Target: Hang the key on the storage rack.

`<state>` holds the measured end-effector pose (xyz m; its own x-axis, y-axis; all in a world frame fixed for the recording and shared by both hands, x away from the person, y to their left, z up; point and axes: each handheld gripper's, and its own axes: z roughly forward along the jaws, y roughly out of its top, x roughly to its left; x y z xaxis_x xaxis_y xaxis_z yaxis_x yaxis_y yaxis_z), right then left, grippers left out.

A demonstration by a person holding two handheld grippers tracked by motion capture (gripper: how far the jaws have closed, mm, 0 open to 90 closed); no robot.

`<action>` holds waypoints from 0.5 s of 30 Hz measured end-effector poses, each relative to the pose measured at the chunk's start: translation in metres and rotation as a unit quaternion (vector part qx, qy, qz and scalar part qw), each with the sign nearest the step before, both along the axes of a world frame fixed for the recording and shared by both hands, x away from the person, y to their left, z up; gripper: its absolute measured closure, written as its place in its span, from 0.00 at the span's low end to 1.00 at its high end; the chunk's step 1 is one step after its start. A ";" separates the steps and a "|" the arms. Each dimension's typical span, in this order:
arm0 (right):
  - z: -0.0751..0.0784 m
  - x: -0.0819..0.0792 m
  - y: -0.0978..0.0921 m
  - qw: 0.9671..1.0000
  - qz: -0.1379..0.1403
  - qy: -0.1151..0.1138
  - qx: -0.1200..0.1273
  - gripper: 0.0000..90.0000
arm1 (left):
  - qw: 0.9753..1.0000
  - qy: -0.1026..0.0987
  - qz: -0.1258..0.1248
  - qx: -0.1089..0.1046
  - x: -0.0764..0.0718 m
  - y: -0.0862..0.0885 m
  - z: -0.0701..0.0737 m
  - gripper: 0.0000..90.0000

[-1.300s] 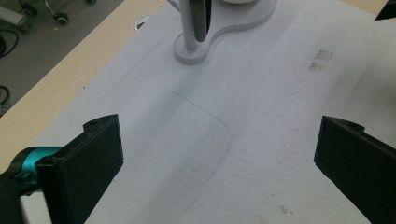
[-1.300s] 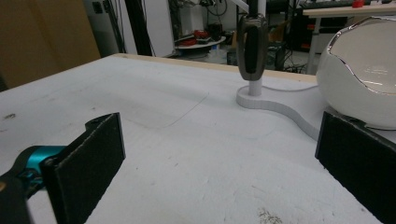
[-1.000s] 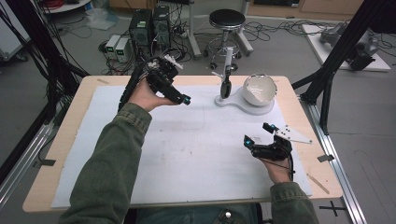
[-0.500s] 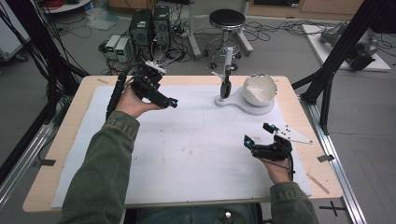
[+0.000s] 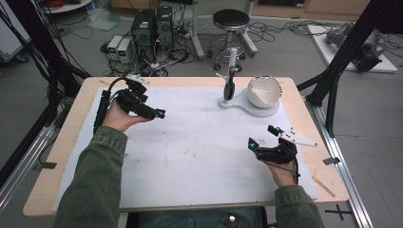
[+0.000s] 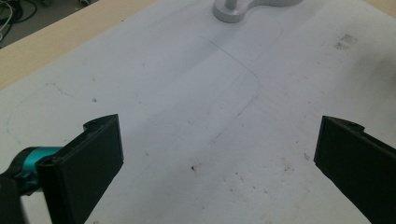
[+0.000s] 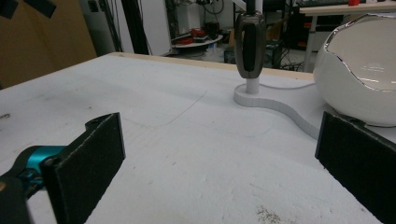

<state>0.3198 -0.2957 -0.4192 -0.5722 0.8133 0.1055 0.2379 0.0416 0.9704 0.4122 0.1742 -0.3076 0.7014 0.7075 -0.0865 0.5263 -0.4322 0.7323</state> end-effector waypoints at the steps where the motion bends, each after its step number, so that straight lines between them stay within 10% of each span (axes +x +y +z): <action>1: 0.000 0.000 0.000 1.000 -0.001 0.000 0.000 0.00 | 1.000 -0.003 0.000 -0.003 -0.001 0.002 -0.001 0.02; 15: 0.000 0.000 -0.001 1.000 -0.004 -0.001 -0.003 0.00 | 1.000 -0.010 0.011 -0.026 -0.025 0.032 -0.030 0.02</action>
